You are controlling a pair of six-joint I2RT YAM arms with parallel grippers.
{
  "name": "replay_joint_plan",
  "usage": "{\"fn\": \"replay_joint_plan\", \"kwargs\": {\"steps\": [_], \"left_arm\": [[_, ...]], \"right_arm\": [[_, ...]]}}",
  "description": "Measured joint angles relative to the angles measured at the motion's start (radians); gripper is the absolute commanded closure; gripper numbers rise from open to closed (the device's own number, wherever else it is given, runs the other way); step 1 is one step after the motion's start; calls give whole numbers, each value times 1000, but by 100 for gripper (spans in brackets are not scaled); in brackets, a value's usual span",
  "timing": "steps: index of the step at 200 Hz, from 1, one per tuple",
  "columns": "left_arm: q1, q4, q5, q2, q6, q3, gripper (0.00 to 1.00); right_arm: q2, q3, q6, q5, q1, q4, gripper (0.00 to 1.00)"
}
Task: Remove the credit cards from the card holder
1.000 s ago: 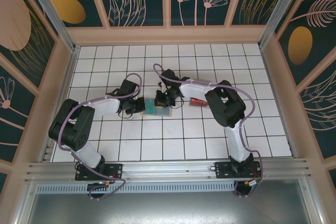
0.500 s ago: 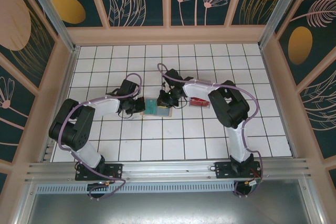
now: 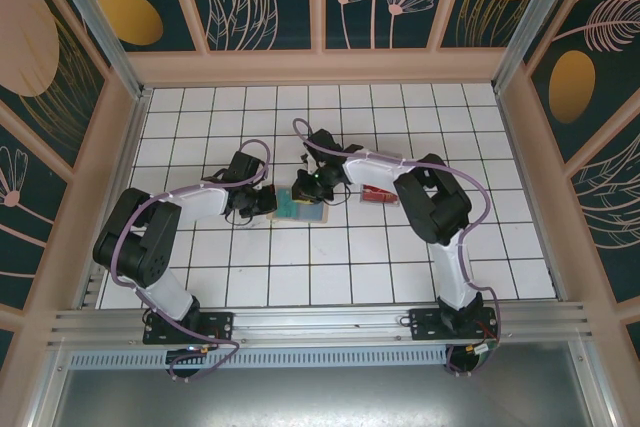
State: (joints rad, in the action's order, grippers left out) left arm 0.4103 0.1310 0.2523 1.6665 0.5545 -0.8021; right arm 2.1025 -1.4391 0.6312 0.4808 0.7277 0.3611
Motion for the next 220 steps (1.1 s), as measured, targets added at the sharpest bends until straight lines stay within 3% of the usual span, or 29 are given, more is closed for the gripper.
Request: {"fn": "replay_joint_plan", "kwargs": {"steps": [115, 176, 220], "left_arm": [[0, -6, 11, 4, 0, 0, 100], [-5, -7, 20, 5, 0, 0, 100], [-5, -8, 20, 6, 0, 0, 100]], "right_arm": [[19, 0, 0, 44, 0, 4, 83], [21, 14, 2, 49, -6, -13, 100], [2, 61, 12, 71, -20, -69, 100]]}}
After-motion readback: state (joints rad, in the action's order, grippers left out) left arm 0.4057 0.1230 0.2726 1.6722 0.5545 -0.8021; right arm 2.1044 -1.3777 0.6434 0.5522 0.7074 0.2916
